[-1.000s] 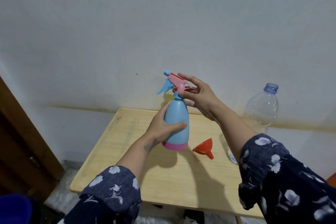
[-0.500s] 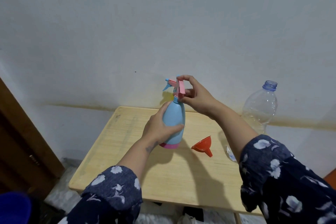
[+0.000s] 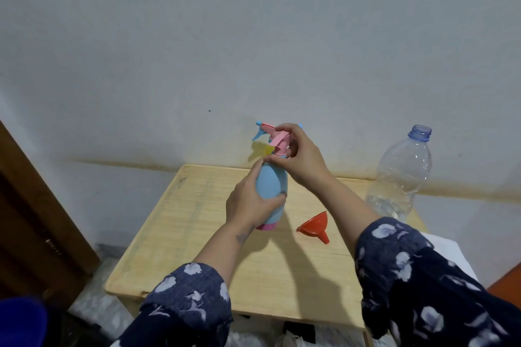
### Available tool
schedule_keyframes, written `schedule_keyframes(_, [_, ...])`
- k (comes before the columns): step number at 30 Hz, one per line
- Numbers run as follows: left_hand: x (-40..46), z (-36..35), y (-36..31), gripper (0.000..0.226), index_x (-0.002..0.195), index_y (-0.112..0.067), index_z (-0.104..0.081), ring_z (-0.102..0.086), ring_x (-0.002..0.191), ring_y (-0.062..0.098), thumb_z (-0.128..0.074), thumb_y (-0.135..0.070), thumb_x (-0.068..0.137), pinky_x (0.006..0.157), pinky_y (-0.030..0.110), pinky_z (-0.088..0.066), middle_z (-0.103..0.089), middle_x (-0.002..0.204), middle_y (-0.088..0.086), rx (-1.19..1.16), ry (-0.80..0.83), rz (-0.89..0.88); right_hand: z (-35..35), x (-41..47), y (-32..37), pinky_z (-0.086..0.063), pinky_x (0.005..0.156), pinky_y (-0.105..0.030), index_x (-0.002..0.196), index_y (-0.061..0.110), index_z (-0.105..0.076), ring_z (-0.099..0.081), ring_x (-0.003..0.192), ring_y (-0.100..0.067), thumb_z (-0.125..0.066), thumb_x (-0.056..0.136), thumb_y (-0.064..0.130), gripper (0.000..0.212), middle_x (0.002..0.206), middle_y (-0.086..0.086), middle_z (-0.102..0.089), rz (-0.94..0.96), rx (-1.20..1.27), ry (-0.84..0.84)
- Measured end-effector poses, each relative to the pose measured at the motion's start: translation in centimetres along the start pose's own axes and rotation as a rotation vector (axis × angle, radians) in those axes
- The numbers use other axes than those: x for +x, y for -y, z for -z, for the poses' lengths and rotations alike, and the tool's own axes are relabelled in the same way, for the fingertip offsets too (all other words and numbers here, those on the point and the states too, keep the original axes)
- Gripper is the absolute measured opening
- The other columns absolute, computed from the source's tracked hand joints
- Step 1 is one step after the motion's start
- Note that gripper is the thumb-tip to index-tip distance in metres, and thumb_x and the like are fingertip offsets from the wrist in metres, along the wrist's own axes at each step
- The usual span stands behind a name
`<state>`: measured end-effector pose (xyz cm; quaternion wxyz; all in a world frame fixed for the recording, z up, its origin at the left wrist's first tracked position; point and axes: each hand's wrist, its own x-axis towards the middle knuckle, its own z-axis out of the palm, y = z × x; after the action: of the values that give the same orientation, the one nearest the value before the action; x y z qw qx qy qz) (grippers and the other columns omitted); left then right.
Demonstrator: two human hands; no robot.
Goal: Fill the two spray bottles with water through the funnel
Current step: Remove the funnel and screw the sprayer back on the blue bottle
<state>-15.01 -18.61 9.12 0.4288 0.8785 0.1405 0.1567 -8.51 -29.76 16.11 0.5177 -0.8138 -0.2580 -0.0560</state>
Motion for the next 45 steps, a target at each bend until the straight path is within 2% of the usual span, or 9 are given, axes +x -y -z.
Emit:
schedule_keyframes(2, [0.0,-0.5,0.2,0.082,0.136,-0.056,-0.024,-0.061,0.096,0.018,-0.07,-0.053,0.067,0.077,0.041,-0.055,-0.06,0.112,-0.013,0.008,-0.007,0.025,-0.6,-0.2,-0.3,-0.038,0.061,-0.014,0.124,0.034,-0.049,-0.049,0.065,-0.003,-0.075,0.078,0.028,0.053,0.082,0.02,-0.052,0.007,-0.058,-0.004])
schedule_keyframes(6, [0.1,-0.9,0.6,0.085,0.139,-0.054,-0.023,-0.06,0.098,0.019,-0.072,-0.051,0.07,0.078,0.04,-0.055,-0.057,0.116,-0.011,-0.021,0.027,0.06,0.1,0.3,-0.4,-0.051,0.091,-0.032,0.137,0.044,-0.041,-0.061,0.102,-0.019,-0.062,0.087,0.011,0.064,0.117,-0.002,-0.062,-0.11,0.158,0.192])
schedule_keyframes(13, [-0.2,-2.4,-1.0,0.082,0.14,-0.049,-0.026,-0.058,0.098,0.013,-0.071,-0.048,0.072,0.071,0.03,-0.049,-0.057,0.111,-0.018,0.082,-0.1,0.029,-1.8,-0.2,-0.9,-0.038,0.06,-0.014,0.102,0.034,-0.051,-0.053,0.074,-0.001,-0.076,0.074,0.017,0.041,0.083,0.022,-0.053,0.001,-0.023,-0.235])
schedule_keyframes(16, [0.3,-2.3,-0.9,0.079,0.14,-0.048,-0.025,-0.057,0.102,0.015,-0.07,-0.048,0.074,0.073,0.03,-0.048,-0.055,0.115,-0.018,0.107,-0.132,0.044,-0.4,0.9,-0.7,-0.046,0.071,-0.016,0.117,0.036,-0.051,-0.057,0.08,-0.004,-0.068,0.084,0.025,0.039,0.091,0.017,-0.059,-0.078,0.031,-0.002])
schedule_keyframes(19, [0.8,-2.1,-0.9,0.077,0.138,-0.05,-0.025,-0.057,0.1,0.015,-0.069,-0.048,0.075,0.075,0.032,-0.05,-0.055,0.112,-0.018,0.107,-0.134,0.058,0.5,1.7,-0.5,-0.05,0.09,-0.033,0.136,0.037,-0.046,-0.06,0.095,-0.018,-0.059,0.087,0.006,0.06,0.111,-0.002,-0.062,-0.134,0.135,0.17])
schedule_keyframes(25, [1.0,-2.8,-1.2,0.078,0.138,-0.048,-0.026,-0.058,0.1,0.014,-0.069,-0.048,0.073,0.075,0.031,-0.05,-0.056,0.111,-0.019,0.12,-0.169,0.045,-0.7,1.8,-1.3,-0.037,0.06,-0.018,0.11,0.028,-0.053,-0.049,0.068,-0.001,-0.079,0.074,0.027,0.044,0.083,0.02,-0.053,-0.039,-0.028,-0.082])
schedule_keyframes(30, [1.8,-3.1,-0.9,0.075,0.137,-0.049,-0.027,-0.056,0.096,0.014,-0.069,-0.049,0.074,0.07,0.028,-0.043,-0.056,0.11,-0.018,0.114,-0.199,0.084,0.2,2.5,-1.7,-0.051,0.088,-0.035,0.131,0.041,-0.047,-0.058,0.088,-0.015,-0.064,0.082,0.007,0.062,0.1,0.005,-0.06,-0.126,0.105,0.127])
schedule_keyframes(37, [2.3,-4.1,-1.1,0.077,0.132,-0.055,-0.026,-0.064,0.09,0.016,-0.071,-0.049,0.07,0.067,0.039,-0.056,-0.057,0.11,-0.02,0.015,-0.26,0.11,-1.8,2.9,-1.9,-0.052,0.081,-0.031,0.126,0.039,-0.057,-0.063,0.089,-0.017,-0.065,0.076,0.007,0.06,0.096,-0.003,-0.069,-0.118,0.058,-0.081])
schedule_keyframes(45, [2.1,-1.8,1.5,0.101,0.132,-0.057,-0.022,-0.058,0.099,0.014,-0.084,-0.047,0.053,0.08,0.043,-0.057,-0.055,0.112,-0.014,-0.168,0.04,0.106,-0.3,4.2,-1.8,-0.048,0.083,-0.022,0.127,0.035,-0.059,-0.058,0.074,-0.005,-0.067,0.076,-0.005,0.065,0.084,0.004,-0.065,-0.148,0.303,0.085])
